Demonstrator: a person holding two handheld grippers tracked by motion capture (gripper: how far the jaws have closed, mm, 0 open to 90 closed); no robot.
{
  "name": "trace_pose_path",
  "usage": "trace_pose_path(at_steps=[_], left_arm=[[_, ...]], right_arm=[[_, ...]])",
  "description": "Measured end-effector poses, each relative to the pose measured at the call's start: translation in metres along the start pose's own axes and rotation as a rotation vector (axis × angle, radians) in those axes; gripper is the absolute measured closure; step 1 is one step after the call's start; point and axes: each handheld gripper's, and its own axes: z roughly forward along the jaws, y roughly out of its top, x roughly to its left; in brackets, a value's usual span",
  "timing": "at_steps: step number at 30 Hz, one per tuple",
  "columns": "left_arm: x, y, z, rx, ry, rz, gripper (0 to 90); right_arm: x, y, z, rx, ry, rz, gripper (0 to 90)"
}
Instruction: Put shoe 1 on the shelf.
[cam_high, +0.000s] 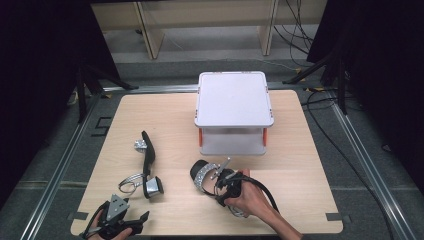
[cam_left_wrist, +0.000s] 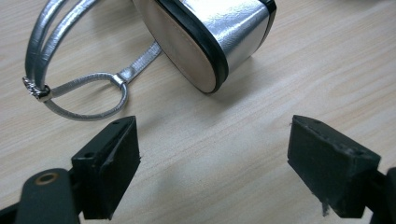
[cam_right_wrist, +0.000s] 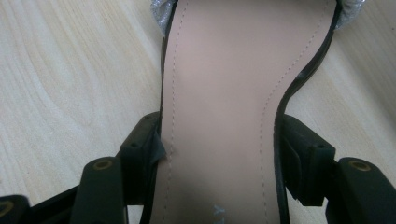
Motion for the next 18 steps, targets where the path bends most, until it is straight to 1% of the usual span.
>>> trace_pose_path(at_steps=[1, 2, 4, 5, 6, 7, 8, 9, 10, 11, 13, 14, 15, 16, 18], left_arm=[[0.0000, 0.0000, 0.0000, 0.000, 0.000, 0.000, 16.5], [-0.0011, -0.0006, 0.0003, -0.014, -0.008, -0.027, 16.5], [-0.0012, -0.0007, -0.0002, -0.009, -0.004, -0.032, 16.5], [-0.0005, -0.0007, -0.0001, -0.003, 0.006, -0.020, 16.5], [-0.0010, -0.0004, -0.0002, -0.016, -0.008, -0.024, 16.5], [0.0009, -0.0004, -0.0002, -0.004, -0.001, 0.003, 16.5], [-0.0011, -0.0004, -0.0003, -0.016, -0.006, -0.029, 16.5], [-0.0011, -0.0004, -0.0003, -0.016, -0.006, -0.029, 16.5], [-0.0006, -0.0003, -0.0007, -0.017, -0.007, -0.022, 16.5], [-0.0015, -0.0005, -0.0009, -0.015, -0.006, -0.033, 16.5], [-0.0014, -0.0005, -0.0009, -0.015, -0.006, -0.034, 16.5], [-0.0012, -0.0005, -0.0002, -0.022, -0.010, -0.034, 16.5], [-0.0012, -0.0005, -0.0002, -0.022, -0.010, -0.034, 16.5], [-0.0018, -0.0004, -0.0006, -0.016, -0.008, -0.035, 16.5], [-0.0012, -0.0004, -0.0007, -0.015, -0.006, -0.031, 16.5]], right_arm=[[0.0000, 0.0000, 0.0000, 0.000, 0.000, 0.000, 39.1], [-0.0006, -0.0006, -0.0009, -0.001, 0.002, -0.003, 40.4], [-0.0006, -0.0011, -0.0018, -0.004, 0.003, 0.001, 41.0], [-0.0004, -0.0017, -0.0023, -0.007, 0.007, 0.002, 41.3], [-0.0006, -0.0017, -0.0026, -0.008, 0.011, -0.005, 41.7], [-0.0002, -0.0019, -0.0031, -0.009, 0.015, -0.007, 41.9], [0.0015, -0.0022, -0.0036, -0.008, 0.018, -0.003, 42.2], [0.0015, -0.0022, -0.0036, -0.008, 0.018, -0.003, 42.2], [0.0029, -0.0019, -0.0041, -0.012, 0.013, -0.019, 42.6], [0.0038, -0.0014, -0.0044, -0.009, 0.012, -0.020, 42.8], [0.0045, -0.0013, -0.0048, -0.017, 0.016, -0.019, 42.8], [0.0057, 0.0000, -0.0057, -0.024, 0.018, -0.040, 42.9], [0.0057, 0.0000, -0.0057, -0.024, 0.018, -0.040, 42.9], [0.0068, 0.0003, -0.0076, -0.029, 0.035, -0.027, 43.0], [0.0070, 0.0007, -0.0090, -0.035, 0.036, -0.033, 43.0]])
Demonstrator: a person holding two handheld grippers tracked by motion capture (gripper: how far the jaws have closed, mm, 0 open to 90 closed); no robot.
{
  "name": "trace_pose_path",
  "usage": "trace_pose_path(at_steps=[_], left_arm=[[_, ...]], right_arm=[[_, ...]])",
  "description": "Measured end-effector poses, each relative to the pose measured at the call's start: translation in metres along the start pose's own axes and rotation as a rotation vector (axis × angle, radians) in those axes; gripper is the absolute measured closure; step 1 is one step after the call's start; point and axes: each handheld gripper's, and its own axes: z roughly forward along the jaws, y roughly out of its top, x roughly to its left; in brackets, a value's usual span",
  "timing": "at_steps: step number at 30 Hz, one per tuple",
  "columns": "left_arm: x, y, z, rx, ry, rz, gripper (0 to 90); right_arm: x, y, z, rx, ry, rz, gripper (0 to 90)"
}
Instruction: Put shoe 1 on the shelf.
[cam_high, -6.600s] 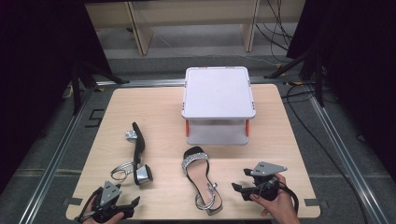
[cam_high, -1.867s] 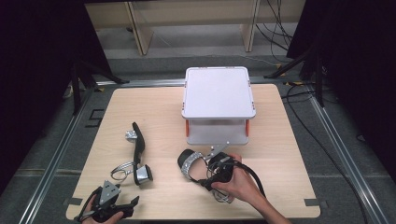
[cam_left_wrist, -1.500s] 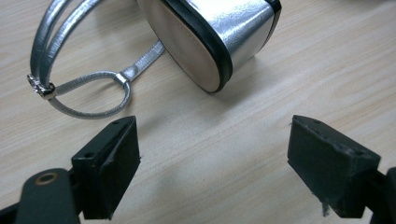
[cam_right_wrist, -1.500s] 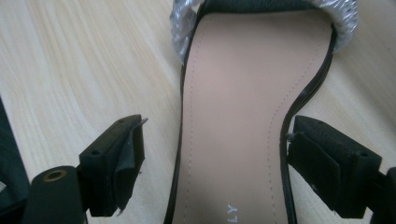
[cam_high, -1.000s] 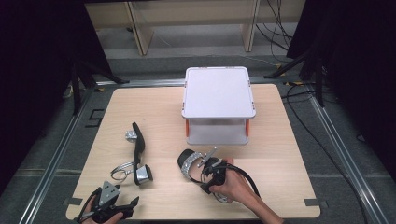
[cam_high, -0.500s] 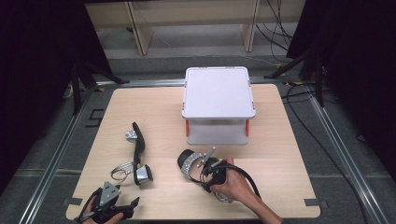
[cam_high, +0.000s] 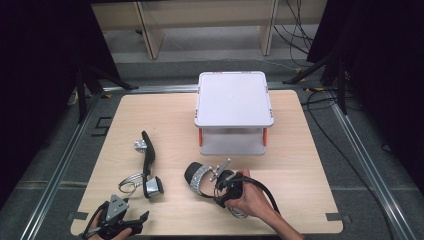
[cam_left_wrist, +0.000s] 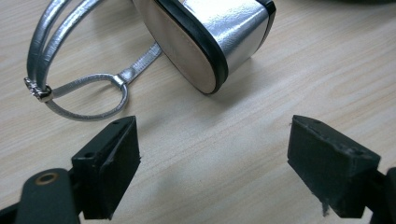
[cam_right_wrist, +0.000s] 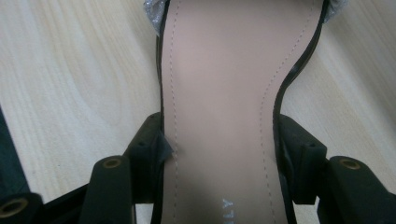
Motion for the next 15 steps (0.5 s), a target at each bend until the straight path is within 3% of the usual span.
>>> trace_pose_path(at_steps=[1, 2, 7, 8, 9, 10, 13, 15], left_arm=[[0.001, 0.000, 0.000, 0.011, 0.014, 0.013, 16.5], [0.001, 0.000, 0.000, -0.006, 0.001, -0.005, 16.5], [0.000, 0.000, -0.001, -0.003, 0.007, -0.012, 16.6], [0.003, 0.000, 0.000, 0.002, 0.019, 0.022, 16.6], [0.003, 0.000, 0.000, 0.002, 0.019, 0.022, 16.6], [0.000, 0.000, 0.000, -0.009, 0.004, -0.011, 16.6], [0.001, -0.001, 0.000, -0.015, -0.001, -0.014, 16.6], [0.004, 0.000, 0.000, -0.006, 0.009, 0.012, 16.6]], right_arm=[[0.000, 0.000, 0.000, 0.000, 0.000, 0.000, 43.0], [0.001, 0.000, 0.000, -0.002, -0.007, -0.003, 43.1], [0.002, 0.002, -0.004, -0.014, -0.008, -0.007, 43.1], [0.004, 0.004, -0.006, -0.012, -0.006, -0.014, 43.1], [0.004, 0.004, -0.006, -0.012, -0.006, -0.014, 43.1], [0.005, 0.007, -0.008, -0.017, -0.004, -0.019, 43.1], [0.005, 0.011, -0.012, -0.027, -0.009, -0.025, 43.1], [0.004, 0.016, -0.016, -0.045, -0.008, -0.034, 43.1]])
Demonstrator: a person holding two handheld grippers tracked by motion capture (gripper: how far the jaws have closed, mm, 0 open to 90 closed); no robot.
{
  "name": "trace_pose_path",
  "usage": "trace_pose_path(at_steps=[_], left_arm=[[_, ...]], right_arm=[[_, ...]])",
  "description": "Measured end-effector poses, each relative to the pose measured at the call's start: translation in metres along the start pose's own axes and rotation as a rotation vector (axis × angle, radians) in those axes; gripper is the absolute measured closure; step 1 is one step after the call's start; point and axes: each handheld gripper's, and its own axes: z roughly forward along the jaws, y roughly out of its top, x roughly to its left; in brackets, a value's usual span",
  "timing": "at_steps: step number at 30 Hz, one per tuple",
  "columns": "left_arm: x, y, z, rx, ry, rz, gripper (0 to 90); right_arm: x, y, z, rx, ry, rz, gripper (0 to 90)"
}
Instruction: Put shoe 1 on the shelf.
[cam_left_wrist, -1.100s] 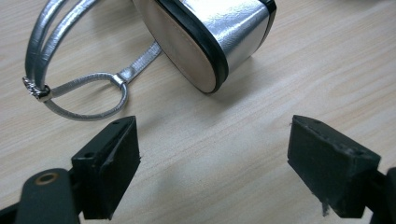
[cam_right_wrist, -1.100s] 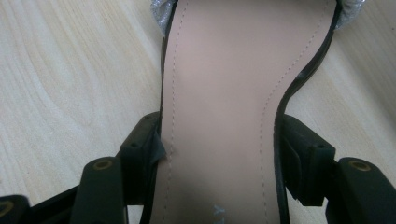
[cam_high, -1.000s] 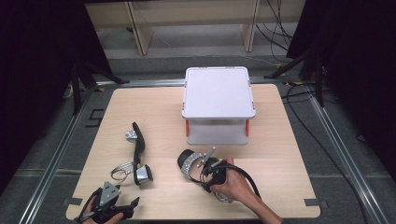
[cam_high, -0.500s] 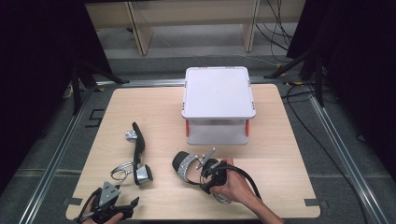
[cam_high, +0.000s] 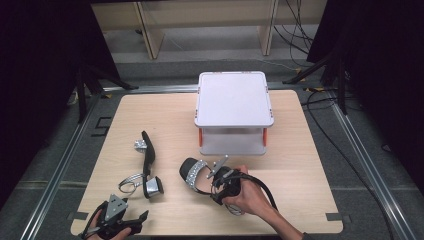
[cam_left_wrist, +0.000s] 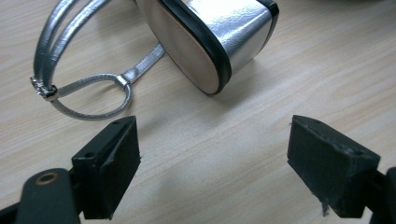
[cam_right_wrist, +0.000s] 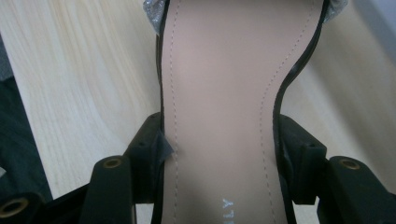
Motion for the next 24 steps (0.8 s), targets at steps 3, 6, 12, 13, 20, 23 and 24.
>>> trace_pose_path(at_steps=[3, 6, 12, 13, 20, 23, 24], left_arm=[[0.000, 0.000, 0.000, 0.002, 0.001, 0.006, 16.6], [-0.002, 0.000, 0.001, -0.008, -0.003, -0.027, 16.6], [-0.002, -0.001, 0.000, -0.009, -0.007, -0.027, 16.6], [-0.002, -0.001, 0.000, -0.008, -0.006, -0.029, 16.6], [-0.002, -0.001, 0.000, -0.008, -0.006, -0.028, 16.6], [-0.002, 0.000, 0.000, 0.008, 0.004, -0.013, 16.6], [-0.002, -0.001, 0.000, 0.008, 0.003, -0.010, 16.6]], right_arm=[[-0.001, 0.010, -0.008, -0.012, -0.002, -0.001, 43.1], [-0.003, 0.024, -0.017, -0.030, -0.001, 0.002, 43.1], [-0.003, 0.055, -0.035, -0.068, -0.004, -0.018, 43.1], [-0.002, 0.066, -0.040, -0.080, 0.012, -0.015, 43.1], [-0.006, 0.096, -0.061, -0.124, -0.008, -0.020, 43.1], [-0.010, 0.110, -0.073, -0.160, 0.003, -0.009, 43.1], [-0.010, 0.114, -0.077, -0.159, 0.002, 0.010, 43.2]])
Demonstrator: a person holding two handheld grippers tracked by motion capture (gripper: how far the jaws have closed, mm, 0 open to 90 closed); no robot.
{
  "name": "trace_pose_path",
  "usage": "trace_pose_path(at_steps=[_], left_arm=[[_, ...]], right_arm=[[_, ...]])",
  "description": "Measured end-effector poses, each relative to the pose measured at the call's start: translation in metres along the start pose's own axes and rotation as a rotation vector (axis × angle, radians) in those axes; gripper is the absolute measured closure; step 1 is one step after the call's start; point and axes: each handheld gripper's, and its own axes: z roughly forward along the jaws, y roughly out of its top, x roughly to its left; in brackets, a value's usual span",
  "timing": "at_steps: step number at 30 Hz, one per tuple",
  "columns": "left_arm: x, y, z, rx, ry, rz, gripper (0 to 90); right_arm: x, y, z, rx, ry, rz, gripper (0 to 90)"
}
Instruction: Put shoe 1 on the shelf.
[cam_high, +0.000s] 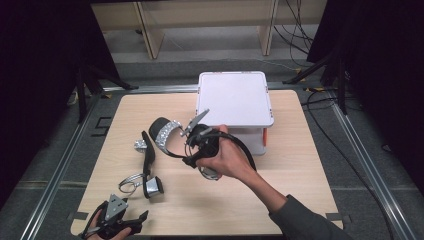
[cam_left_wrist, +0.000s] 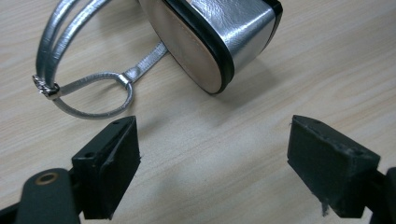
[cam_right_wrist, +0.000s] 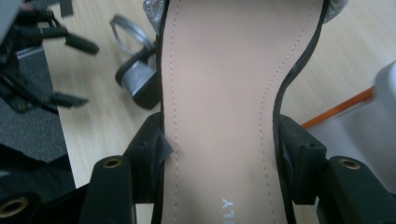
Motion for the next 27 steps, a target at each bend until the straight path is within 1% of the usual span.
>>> trace_pose_path(at_steps=[1, 2, 3, 4, 5, 6, 7, 8, 9, 10, 11, 12, 13, 14, 15, 16, 17, 18, 19, 20, 21, 22, 23, 24, 25, 26, 27], left_arm=[[0.000, 0.000, 0.000, -0.007, -0.006, -0.002, 16.6], [0.000, 0.000, 0.000, -0.013, -0.010, -0.015, 16.6], [0.001, 0.000, -0.001, 0.015, -0.006, 0.008, 16.6], [0.001, 0.000, -0.001, 0.015, -0.006, 0.008, 16.6], [0.000, 0.000, -0.001, 0.003, -0.017, -0.002, 16.6], [-0.001, 0.000, -0.001, 0.002, -0.015, -0.012, 16.6], [0.000, 0.000, 0.000, -0.004, -0.007, 0.003, 16.6], [0.000, 0.000, 0.000, -0.004, -0.007, 0.003, 16.6], [0.002, 0.001, 0.000, 0.009, -0.006, 0.026, 16.6], [0.000, 0.000, 0.000, -0.003, -0.010, 0.008, 16.6], [-0.001, 0.000, 0.000, -0.011, -0.014, -0.016, 16.6], [-0.001, 0.000, 0.000, -0.012, -0.012, -0.013, 16.6], [0.002, 0.000, 0.000, -0.002, -0.010, 0.020, 16.6], [0.002, 0.000, 0.000, 0.000, -0.011, 0.017, 16.6], [0.002, 0.000, 0.000, 0.000, -0.010, 0.016, 16.6], [0.002, 0.000, 0.000, 0.000, -0.010, 0.016, 16.6], [-0.001, 0.000, 0.000, -0.011, -0.015, -0.017, 16.6], [-0.001, 0.000, 0.000, -0.011, -0.015, -0.017, 16.6], [-0.001, 0.001, 0.000, 0.014, -0.020, 0.009, 16.6], [-0.001, 0.001, 0.000, 0.014, -0.020, 0.009, 16.6], [-0.002, 0.001, 0.001, 0.016, -0.022, 0.015, 16.6], [-0.002, 0.001, 0.001, 0.016, -0.022, 0.015, 16.6], [-0.001, 0.001, 0.001, 0.014, -0.021, 0.013, 16.6], [-0.001, 0.001, 0.001, 0.014, -0.021, 0.013, 16.6], [-0.001, 0.001, 0.001, 0.010, -0.029, 0.023, 16.6], [-0.001, 0.001, 0.001, 0.010, -0.029, 0.023, 16.6], [-0.002, 0.001, 0.001, 0.012, -0.029, 0.011, 16.6]], right_arm=[[-0.001, 0.006, -0.003, -0.007, -0.004, -0.003, 43.1], [-0.004, 0.011, -0.006, -0.021, -0.020, -0.037, 43.2], [-0.009, 0.022, -0.012, -0.045, -0.027, -0.020, 43.2], [-0.009, 0.022, -0.012, -0.045, -0.027, -0.020, 43.2], [-0.013, 0.027, -0.015, -0.053, -0.034, -0.015, 43.2], [-0.021, 0.037, -0.022, -0.051, -0.052, 0.024, 43.2], [-0.025, 0.041, -0.024, -0.047, -0.053, 0.061, 43.1], [-0.025, 0.041, -0.024, -0.047, -0.053, 0.061, 43.1], [-0.038, 0.048, -0.027, -0.045, -0.090, 0.075, 43.1], [-0.038, 0.048, -0.027, -0.045, -0.090, 0.075, 43.1], [-0.044, 0.052, -0.030, -0.040, -0.109, 0.080, 43.1], [-0.049, 0.054, -0.032, -0.039, -0.125, 0.097, 43.1], [-0.062, 0.058, -0.037, -0.048, -0.142, 0.129, 43.2], [-0.069, 0.059, -0.039, -0.049, -0.152, 0.150, 43.1], [-0.075, 0.060, -0.040, -0.033, -0.168, 0.168, 43.1], [-0.075, 0.060, -0.040, -0.033, -0.168, 0.168, 43.1], [-0.088, 0.062, -0.040, -0.012, -0.186, 0.207, 43.1], [-0.088, 0.062, -0.040, -0.012, -0.186, 0.207, 43.1], [-0.101, 0.061, -0.038, -0.010, -0.197, 0.260, 43.1], [-0.101, 0.061, -0.038, -0.010, -0.197, 0.260, 43.1], [-0.114, 0.059, -0.036, -0.011, -0.205, 0.305, 43.1], [-0.114, 0.059, -0.036, -0.011, -0.205, 0.305, 43.1], [-0.128, 0.057, -0.033, 0.001, -0.206, 0.358, 43.1], [-0.128, 0.057, -0.033, 0.001, -0.206, 0.358, 43.1], [-0.140, 0.054, -0.029, 0.018, -0.211, 0.417, 43.1], [-0.140, 0.054, -0.029, 0.018, -0.211, 0.417, 43.1], [-0.151, 0.052, -0.026, 0.040, -0.227, 0.481, 43.1]])
